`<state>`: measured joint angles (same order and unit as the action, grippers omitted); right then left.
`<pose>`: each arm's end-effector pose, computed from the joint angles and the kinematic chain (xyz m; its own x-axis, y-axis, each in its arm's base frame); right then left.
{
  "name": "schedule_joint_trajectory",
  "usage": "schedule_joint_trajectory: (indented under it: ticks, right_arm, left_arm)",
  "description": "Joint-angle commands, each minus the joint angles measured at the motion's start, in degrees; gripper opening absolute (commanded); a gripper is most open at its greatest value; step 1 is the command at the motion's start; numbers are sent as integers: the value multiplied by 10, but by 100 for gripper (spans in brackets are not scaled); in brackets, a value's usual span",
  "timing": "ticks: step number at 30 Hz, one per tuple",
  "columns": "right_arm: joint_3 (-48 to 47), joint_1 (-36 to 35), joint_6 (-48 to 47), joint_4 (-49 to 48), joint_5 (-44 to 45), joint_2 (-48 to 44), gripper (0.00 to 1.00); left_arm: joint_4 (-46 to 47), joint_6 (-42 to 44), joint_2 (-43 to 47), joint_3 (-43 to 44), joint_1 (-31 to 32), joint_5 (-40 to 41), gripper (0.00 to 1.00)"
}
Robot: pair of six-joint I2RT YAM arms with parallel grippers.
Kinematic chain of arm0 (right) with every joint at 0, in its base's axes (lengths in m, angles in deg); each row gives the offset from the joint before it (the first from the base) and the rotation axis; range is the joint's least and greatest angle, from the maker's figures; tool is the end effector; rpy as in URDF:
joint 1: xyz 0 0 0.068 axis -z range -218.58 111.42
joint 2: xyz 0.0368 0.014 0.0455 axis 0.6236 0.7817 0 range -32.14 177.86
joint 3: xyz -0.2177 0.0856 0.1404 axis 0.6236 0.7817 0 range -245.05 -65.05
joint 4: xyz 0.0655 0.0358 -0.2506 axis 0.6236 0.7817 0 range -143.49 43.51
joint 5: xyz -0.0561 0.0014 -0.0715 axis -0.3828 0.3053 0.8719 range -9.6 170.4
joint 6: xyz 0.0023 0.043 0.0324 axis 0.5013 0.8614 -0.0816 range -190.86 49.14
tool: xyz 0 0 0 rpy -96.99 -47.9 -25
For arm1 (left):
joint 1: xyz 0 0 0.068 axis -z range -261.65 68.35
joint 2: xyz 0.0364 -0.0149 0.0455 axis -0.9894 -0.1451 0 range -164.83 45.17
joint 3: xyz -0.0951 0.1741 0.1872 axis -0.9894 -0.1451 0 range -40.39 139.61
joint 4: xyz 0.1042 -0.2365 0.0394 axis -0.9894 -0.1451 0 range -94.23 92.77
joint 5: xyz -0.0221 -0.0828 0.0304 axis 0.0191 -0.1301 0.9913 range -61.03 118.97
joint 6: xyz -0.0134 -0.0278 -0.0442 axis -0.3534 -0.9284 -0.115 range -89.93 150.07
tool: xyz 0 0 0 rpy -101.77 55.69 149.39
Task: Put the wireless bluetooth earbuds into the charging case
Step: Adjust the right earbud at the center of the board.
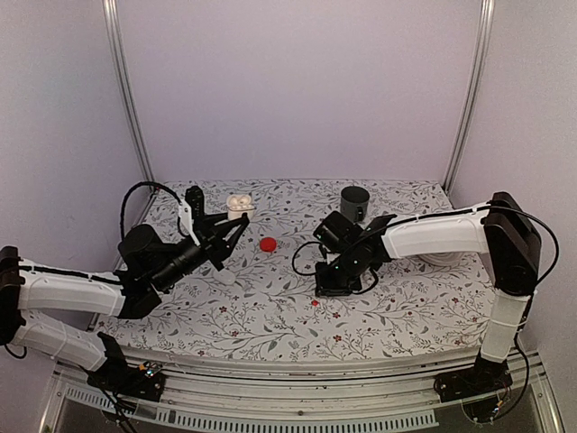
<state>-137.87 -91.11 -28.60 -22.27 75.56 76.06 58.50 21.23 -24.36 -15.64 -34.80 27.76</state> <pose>0.2290 0.3037 0.1709 -0.9588 -0.1493 -0.2418 -0.2249 0.9188 0.3245 0.1714 -0.1841 0.2517 0.0140 -0.2396 -0.9708 0.7548 0.6392 -0.1469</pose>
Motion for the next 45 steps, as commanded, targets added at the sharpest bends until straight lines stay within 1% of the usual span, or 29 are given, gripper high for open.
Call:
schedule_joint_trajectory:
  ticks: [1,25,37,41,45]
  right_arm:
    - [-20,-11,22,14,8,21,27]
    - [-14,-18,16,20,12,40,28]
    - [-21,-17,-4,49,47,33,26]
    - [-8,-17,-48,21,22,17,37]
    - [-10,-13,-92,4,-2,18,40]
  left_arm:
    - [1,0,9,-4,-7,3,0]
    - [0,-2,3,-2,-8,7,0]
    - [-4,-4,-3,0,-7,5,0]
    - [-4,-6,-9,4,-8,1,0]
    - [-5,-7,-15,8,-8,-1,0]
